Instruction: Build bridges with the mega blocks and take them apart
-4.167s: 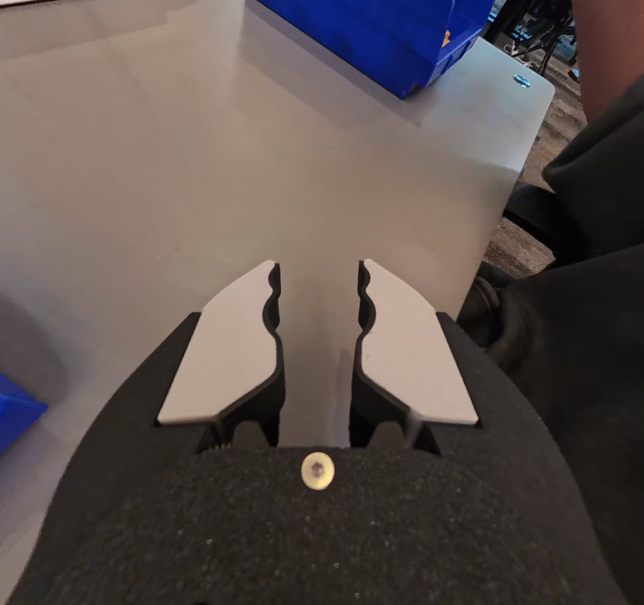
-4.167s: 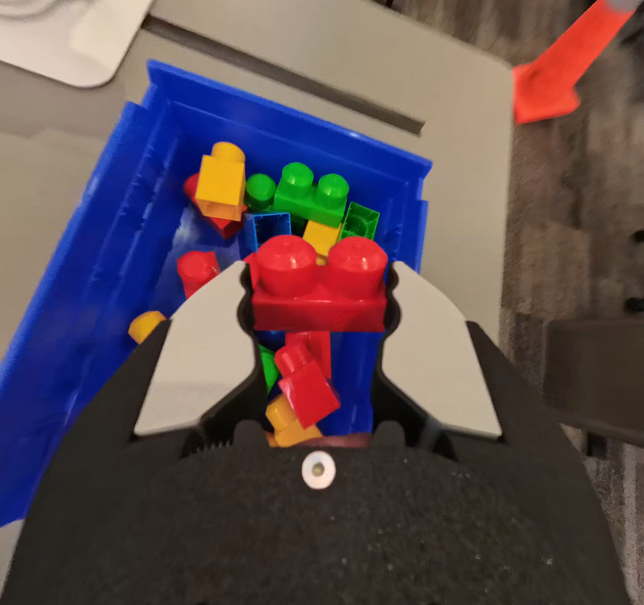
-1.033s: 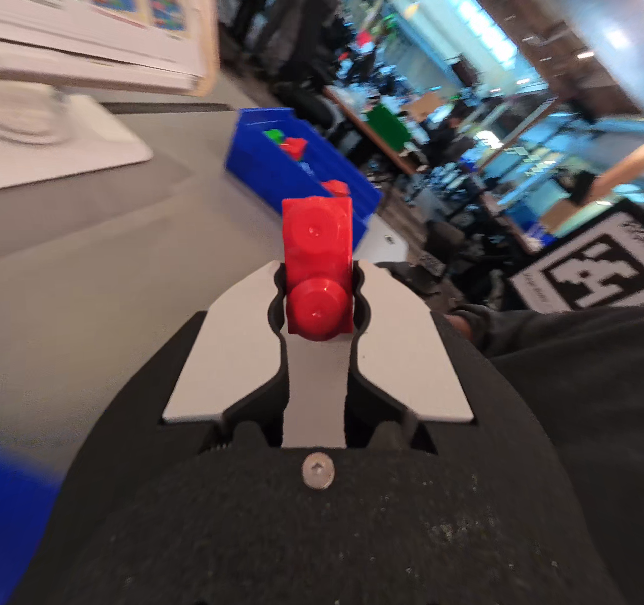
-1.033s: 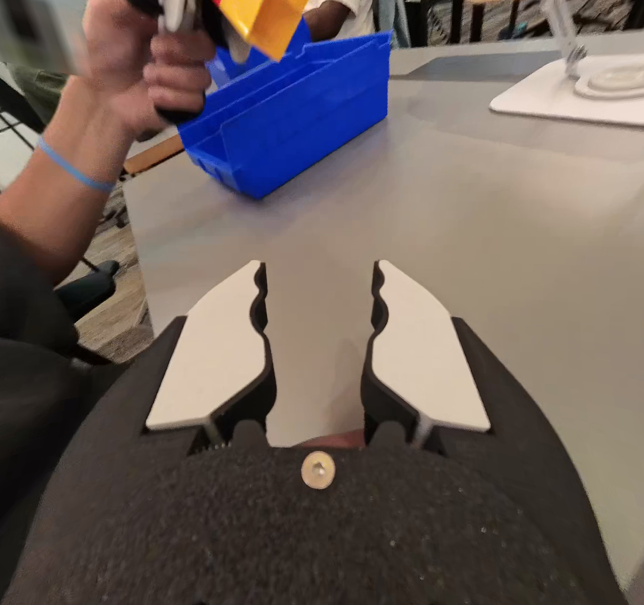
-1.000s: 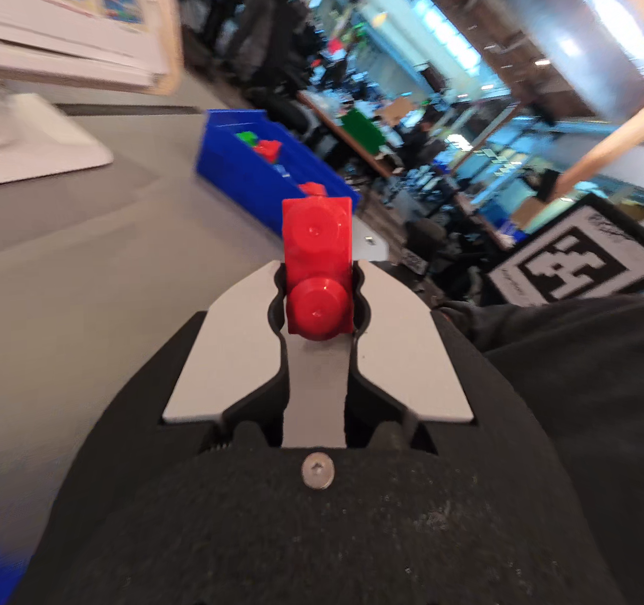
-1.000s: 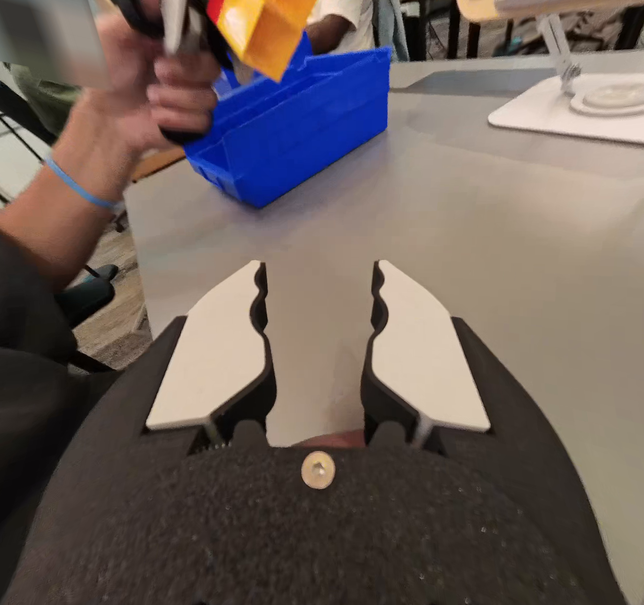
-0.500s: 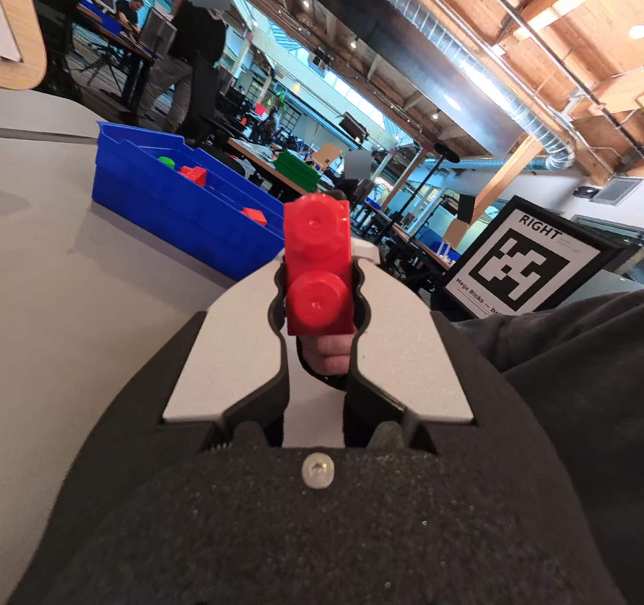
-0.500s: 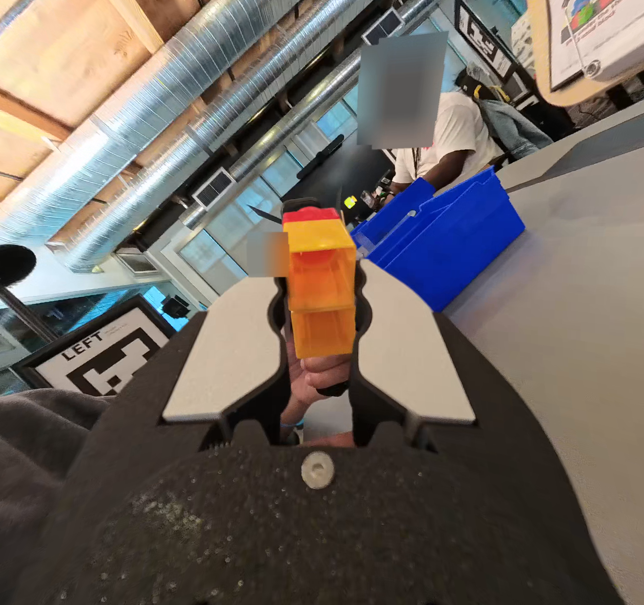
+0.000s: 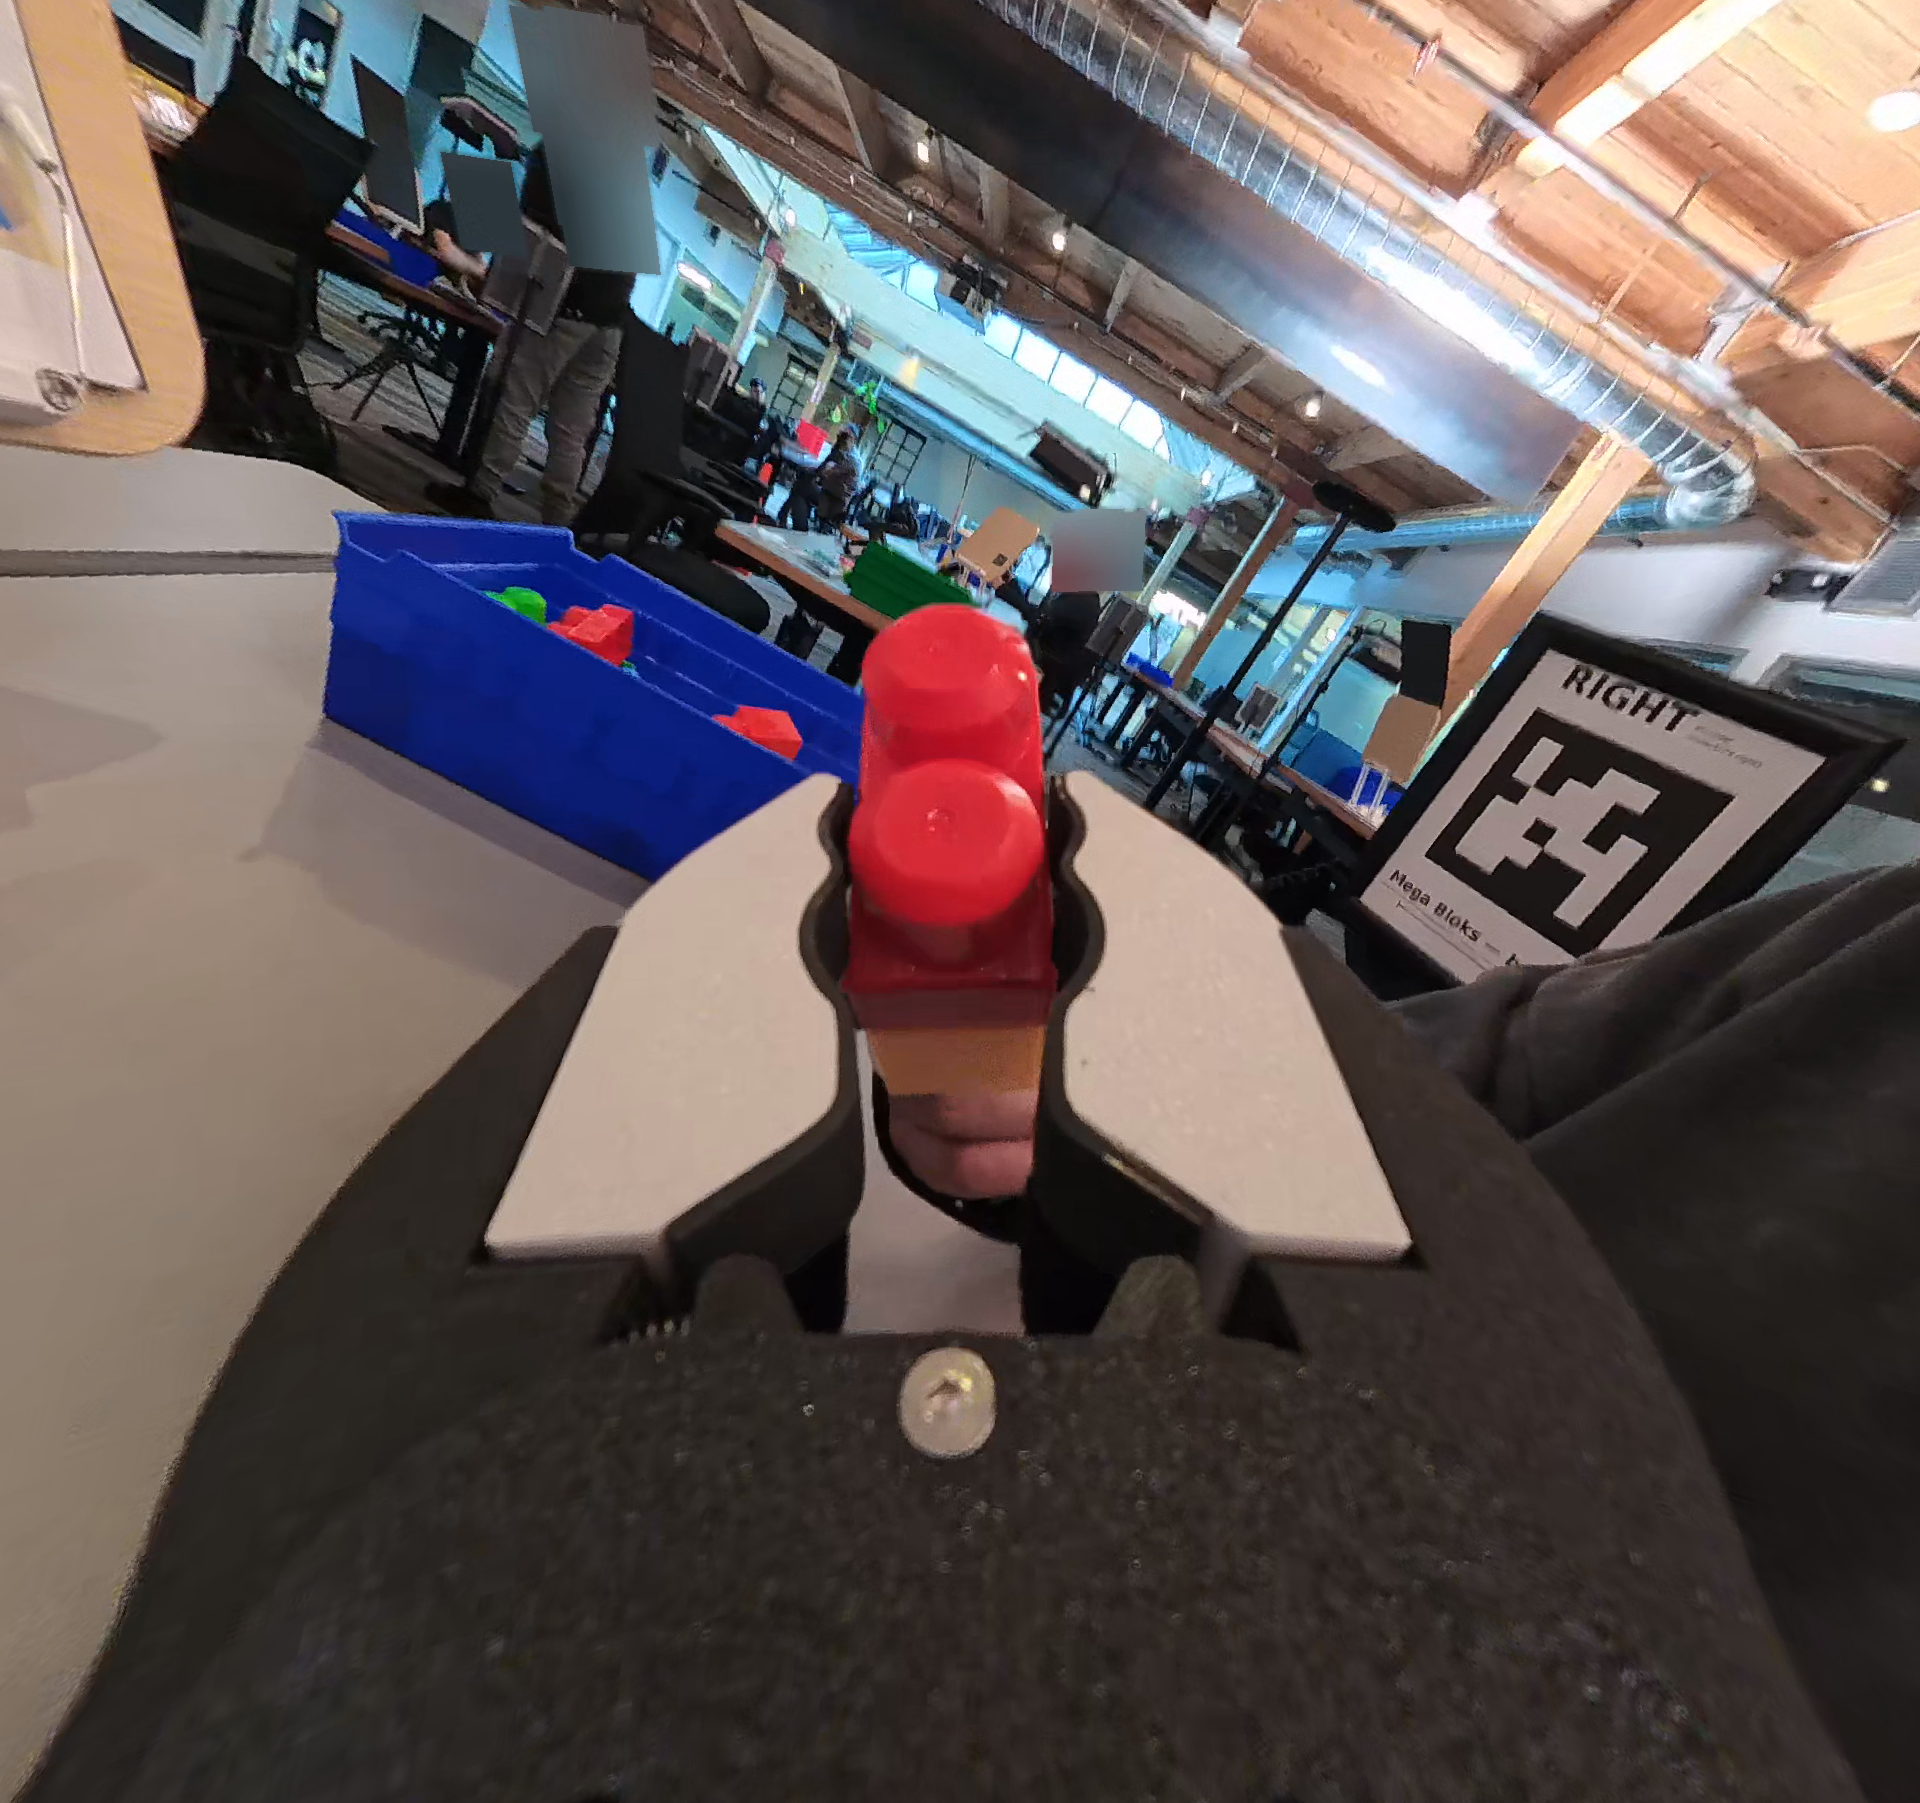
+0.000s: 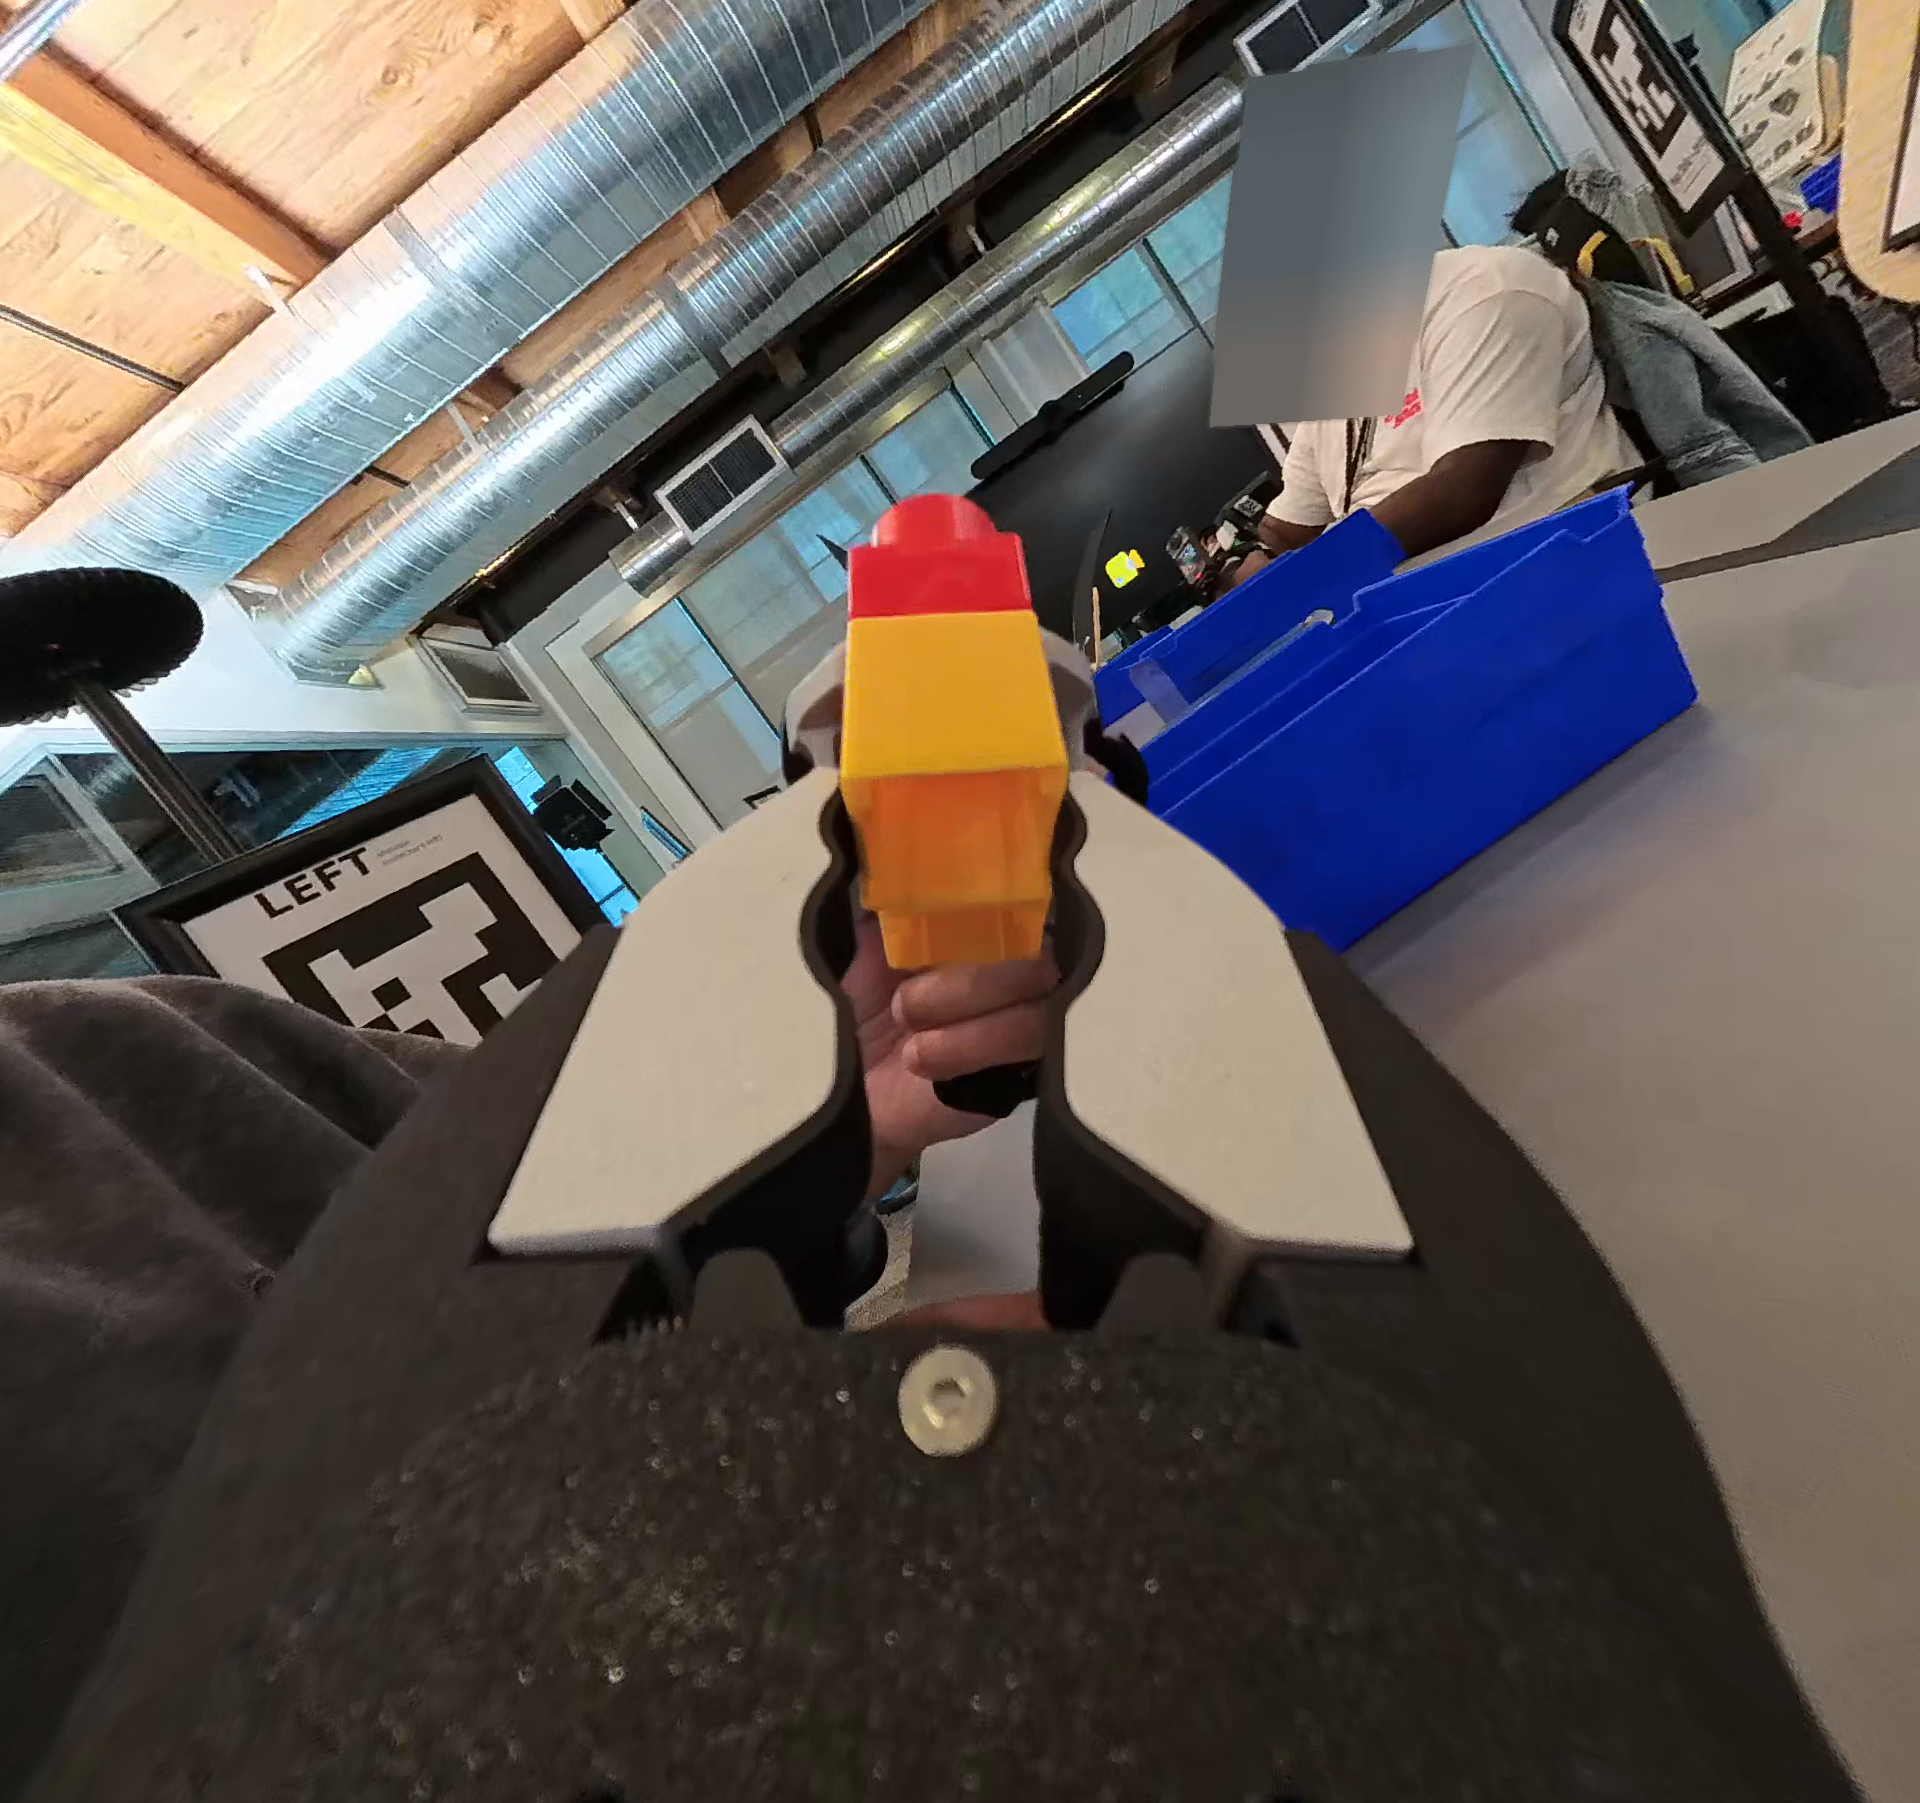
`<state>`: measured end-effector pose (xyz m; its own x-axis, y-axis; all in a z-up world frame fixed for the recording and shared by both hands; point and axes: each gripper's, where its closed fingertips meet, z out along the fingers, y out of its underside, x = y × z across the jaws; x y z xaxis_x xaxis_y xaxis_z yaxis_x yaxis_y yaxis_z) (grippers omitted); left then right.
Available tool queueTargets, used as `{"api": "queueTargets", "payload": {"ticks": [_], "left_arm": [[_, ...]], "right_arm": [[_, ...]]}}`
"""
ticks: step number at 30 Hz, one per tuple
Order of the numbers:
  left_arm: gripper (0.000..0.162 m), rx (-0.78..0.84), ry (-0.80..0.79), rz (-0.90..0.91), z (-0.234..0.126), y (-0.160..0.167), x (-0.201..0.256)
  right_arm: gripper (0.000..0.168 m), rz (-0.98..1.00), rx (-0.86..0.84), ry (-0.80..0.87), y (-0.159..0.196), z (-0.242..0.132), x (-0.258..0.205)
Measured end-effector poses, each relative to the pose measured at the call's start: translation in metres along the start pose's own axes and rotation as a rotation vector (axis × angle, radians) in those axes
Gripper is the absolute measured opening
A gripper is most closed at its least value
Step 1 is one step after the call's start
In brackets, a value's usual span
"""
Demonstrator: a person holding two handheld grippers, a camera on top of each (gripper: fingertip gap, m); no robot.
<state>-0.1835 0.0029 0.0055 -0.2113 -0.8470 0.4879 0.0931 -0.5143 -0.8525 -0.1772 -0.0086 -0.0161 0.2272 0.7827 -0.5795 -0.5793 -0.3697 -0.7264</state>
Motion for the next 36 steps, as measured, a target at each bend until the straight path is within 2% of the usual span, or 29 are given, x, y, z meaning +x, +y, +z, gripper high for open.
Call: {"api": "queueTargets", "payload": {"ticks": [2, 4, 7, 11, 14, 15, 20, 22, 25, 30, 32, 34, 36], "left_arm": [[0.035, 0.134, -0.019, -0.032, -0.016, -0.026, -0.005], [0.035, 0.273, -0.034, -0.074, -0.049, -0.061, -0.017], [0.035, 0.262, -0.051, -0.003, -0.073, -0.076, -0.02], [0.035, 0.112, -0.094, 0.041, -0.052, -0.049, -0.018], [0.035, -0.056, -0.188, 0.064, -0.035, -0.014, -0.025], [0.035, -0.098, -0.206, 0.07, -0.033, -0.004, -0.026], [0.035, -0.182, -0.139, 0.043, -0.022, 0.019, -0.015], [0.035, -0.216, -0.132, 0.06, -0.015, 0.025, -0.015], [0.035, -0.293, -0.15, 0.126, -0.008, 0.039, -0.016], [0.035, -0.356, -0.153, 0.205, 0.0, 0.05, -0.008], [0.035, -0.368, -0.152, 0.215, 0.0, 0.052, -0.007], [0.035, -0.381, -0.156, 0.211, 0.0, 0.056, -0.008], [0.035, -0.387, -0.162, 0.202, -0.002, 0.059, -0.009]], "right_arm": [[0.035, 0.021, 0.051, 0.015, -0.008, -0.012, 0.007], [0.034, 0.031, 0.08, 0.04, -0.016, -0.03, 0.015], [0.035, -0.053, 0.015, 0.08, -0.014, -0.047, 0.013], [0.035, -0.147, -0.043, 0.156, -0.019, -0.052, 0.011], [0.036, -0.282, -0.066, 0.307, -0.06, -0.074, 0.011], [0.036, -0.331, -0.091, 0.407, -0.08, -0.09, 0.015], [0.036, -0.429, -0.465, 1.056, -0.145, -0.206, 0.082], [0.037, -0.384, -0.677, 1.164, -0.145, -0.238, 0.117], [0.037, -0.253, -0.967, 1.183, -0.128, -0.256, 0.16], [0.037, -0.285, -1.407, 1.103, -0.11, -0.25, 0.186], [0.036, -0.305, -1.496, 1.068, -0.107, -0.24, 0.196], [0.037, -0.298, -1.504, 1.067, -0.109, -0.231, 0.205], [0.047, -0.317, -1.524, 1.109, -0.115, -0.238, 0.211]]}}
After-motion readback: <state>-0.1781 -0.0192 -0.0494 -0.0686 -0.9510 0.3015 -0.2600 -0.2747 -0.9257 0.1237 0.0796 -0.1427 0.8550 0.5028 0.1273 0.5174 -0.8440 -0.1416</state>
